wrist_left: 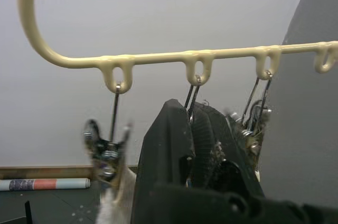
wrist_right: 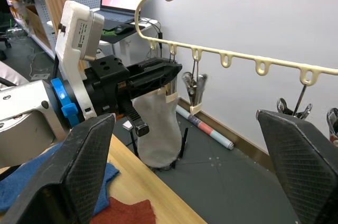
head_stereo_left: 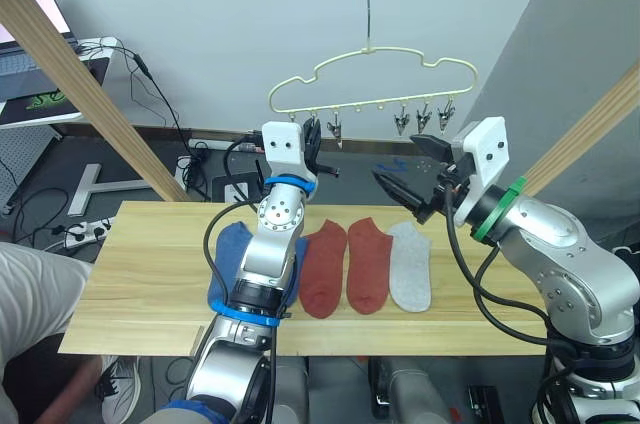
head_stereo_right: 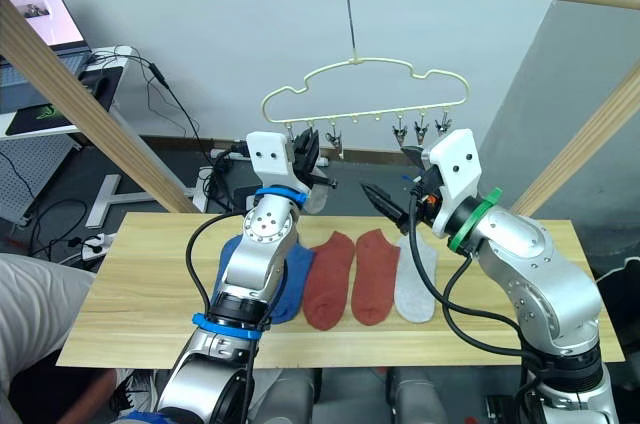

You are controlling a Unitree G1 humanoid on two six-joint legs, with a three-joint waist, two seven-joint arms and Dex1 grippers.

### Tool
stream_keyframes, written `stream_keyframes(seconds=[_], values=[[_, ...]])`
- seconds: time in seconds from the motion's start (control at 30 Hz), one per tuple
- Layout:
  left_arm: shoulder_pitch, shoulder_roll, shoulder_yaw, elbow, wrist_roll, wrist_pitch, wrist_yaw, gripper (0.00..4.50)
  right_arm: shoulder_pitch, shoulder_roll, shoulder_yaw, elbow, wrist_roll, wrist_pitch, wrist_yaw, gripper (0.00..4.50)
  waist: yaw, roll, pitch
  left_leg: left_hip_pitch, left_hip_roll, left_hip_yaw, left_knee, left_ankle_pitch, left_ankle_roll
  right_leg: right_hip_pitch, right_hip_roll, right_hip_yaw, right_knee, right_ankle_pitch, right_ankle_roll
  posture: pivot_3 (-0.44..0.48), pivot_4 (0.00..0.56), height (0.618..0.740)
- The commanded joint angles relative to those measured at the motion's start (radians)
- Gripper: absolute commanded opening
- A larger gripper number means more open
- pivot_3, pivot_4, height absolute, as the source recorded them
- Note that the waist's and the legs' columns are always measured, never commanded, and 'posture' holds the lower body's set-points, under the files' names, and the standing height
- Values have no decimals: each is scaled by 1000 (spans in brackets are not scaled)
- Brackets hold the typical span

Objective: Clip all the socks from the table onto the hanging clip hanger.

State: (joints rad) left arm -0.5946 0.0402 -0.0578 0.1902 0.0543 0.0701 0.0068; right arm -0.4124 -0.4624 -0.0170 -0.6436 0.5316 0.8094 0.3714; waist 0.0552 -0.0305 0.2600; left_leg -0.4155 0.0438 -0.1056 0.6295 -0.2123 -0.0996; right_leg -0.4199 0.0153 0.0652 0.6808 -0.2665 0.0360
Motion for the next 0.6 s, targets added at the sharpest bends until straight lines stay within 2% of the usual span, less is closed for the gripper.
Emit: stream_keyframes(seconds=[0.03, 0.13, 0.3, 0.43, 0.6], values=[[-14, 7, 20, -8, -34, 9, -41, 3, -17, 12, 31, -25, -19, 3, -25, 4500, -3, 0, 0, 0, 0, 0, 0, 0, 0, 0, 0, 0, 0, 0, 0, 146, 215, 740], [-43, 48, 54, -12, -131, 105, -169, 3, 79, -14, 192, 53, -170, 27, -95, 4500, -5, 0, -1, 0, 0, 0, 0, 0, 0, 0, 0, 0, 0, 0, 0, 174, 222, 740], [-82, 151, 112, -43, -268, 326, -322, 3, 220, -14, 273, 261, -299, -79, -101, 4500, -6, 0, -2, 1, 0, 0, 0, 0, 0, 0, 0, 0, 0, 0, 0, 195, 226, 740], [-77, 205, 126, -72, -293, 383, -359, 3, 214, 31, 286, 479, -366, -183, -91, 4500, -16, 0, -2, 3, 0, 1, 0, 1, 1, 2, 0, 1, 1, 0, 1, 212, 231, 740], [-39, 210, 120, -125, -310, 426, -364, 3, 154, 79, 278, 717, -418, -295, -53, 4500, -28, 0, -2, 13, 1, 1, -2, 1, 1, 11, 1, 2, 0, -2, 4, 229, 238, 740]])
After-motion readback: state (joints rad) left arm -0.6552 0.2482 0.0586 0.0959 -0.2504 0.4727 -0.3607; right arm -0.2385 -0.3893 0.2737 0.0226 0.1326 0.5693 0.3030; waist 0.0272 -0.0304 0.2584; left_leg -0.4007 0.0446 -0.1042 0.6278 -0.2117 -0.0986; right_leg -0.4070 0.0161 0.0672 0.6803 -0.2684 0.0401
